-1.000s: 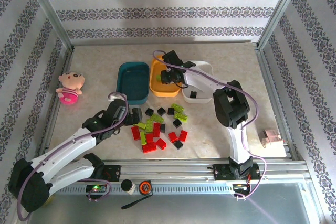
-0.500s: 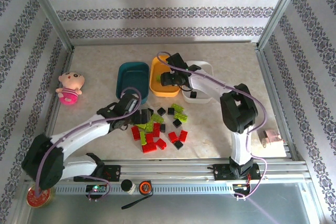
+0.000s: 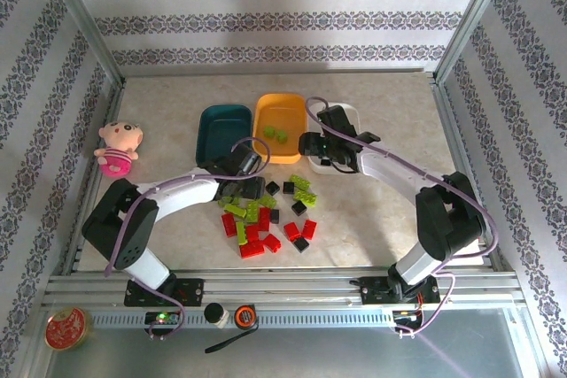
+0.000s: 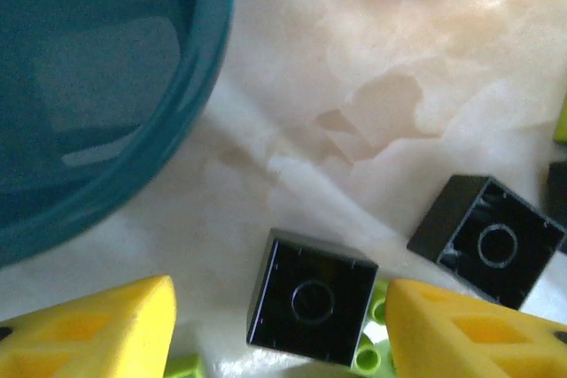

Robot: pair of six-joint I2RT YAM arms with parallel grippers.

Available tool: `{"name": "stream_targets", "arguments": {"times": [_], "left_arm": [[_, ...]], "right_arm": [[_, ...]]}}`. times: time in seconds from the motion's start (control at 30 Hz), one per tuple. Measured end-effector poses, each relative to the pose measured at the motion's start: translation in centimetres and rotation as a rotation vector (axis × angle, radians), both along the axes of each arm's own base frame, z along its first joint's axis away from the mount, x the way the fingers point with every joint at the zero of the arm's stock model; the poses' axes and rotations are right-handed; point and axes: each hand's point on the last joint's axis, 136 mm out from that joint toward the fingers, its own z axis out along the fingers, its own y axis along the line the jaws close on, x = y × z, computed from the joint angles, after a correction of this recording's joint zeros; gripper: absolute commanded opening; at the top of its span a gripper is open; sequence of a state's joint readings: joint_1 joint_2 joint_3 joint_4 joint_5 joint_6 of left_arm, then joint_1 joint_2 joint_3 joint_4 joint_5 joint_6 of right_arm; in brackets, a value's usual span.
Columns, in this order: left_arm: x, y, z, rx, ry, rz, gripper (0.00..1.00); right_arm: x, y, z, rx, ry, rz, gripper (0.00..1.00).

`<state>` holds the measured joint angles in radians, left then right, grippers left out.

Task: Sort the legos into containers by color
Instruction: Pick up the lego from the center of the table, then place the lego in the container.

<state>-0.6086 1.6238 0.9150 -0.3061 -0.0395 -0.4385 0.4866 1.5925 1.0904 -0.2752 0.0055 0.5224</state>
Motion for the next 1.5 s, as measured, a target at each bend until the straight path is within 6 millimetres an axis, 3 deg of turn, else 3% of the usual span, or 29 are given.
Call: {"name": "stream_targets", "arguments": {"times": [0.2, 0.47, 0.7, 0.87, 0.97, 1.03, 1.17, 1.27, 1.37, 1.5], "left_arm": [[0.5, -0.1, -0.7, 0.023, -0.003, -0.007, 0.62], [0.5, -0.4, -2.1, 0.036, 0.018, -0.016, 0.48], [0.6, -0.5, -2.1, 0.032, 0.014, -0.017, 0.34], [0.4, -1.1, -1.2, 0.017, 0.003, -0.032, 0.32], [0.8, -3.0, 1.4, -0.023, -0.033, -0.067, 0.32], [1.9, -5.2, 4.1, -0.081, -0.082, -0.094, 0.32], [5.0, -9.4, 10.1, -0.215, -0.181, -0.134, 0.32], [7.8, -12.9, 12.5, -0.303, -0.220, -0.164, 0.31], [10.5, -16.1, 12.0, -0.355, -0.213, -0.183, 0.31], [13.1, -19.6, 8.9, -0.387, -0.155, -0.203, 0.31]], "right_arm": [[-0.3, -0.2, 0.6, 0.010, -0.013, -0.002, 0.70], [-0.1, -0.3, 1.6, 0.027, -0.045, -0.007, 0.70], [-0.4, -1.2, 1.0, 0.024, -0.036, -0.023, 0.70], [-1.1, -2.3, 1.4, 0.033, -0.050, -0.051, 0.70], [-1.5, -3.4, 2.2, 0.045, -0.079, -0.084, 0.70], [-2.0, -4.3, 2.5, 0.047, -0.099, -0.112, 0.70], [-3.4, -6.8, 2.4, 0.049, -0.130, -0.193, 0.70], [-4.5, -8.6, 2.0, 0.044, -0.140, -0.245, 0.71], [-5.5, -9.6, 2.2, 0.047, -0.162, -0.275, 0.71], [-6.6, -10.4, 3.2, 0.065, -0.199, -0.286, 0.72]]}}
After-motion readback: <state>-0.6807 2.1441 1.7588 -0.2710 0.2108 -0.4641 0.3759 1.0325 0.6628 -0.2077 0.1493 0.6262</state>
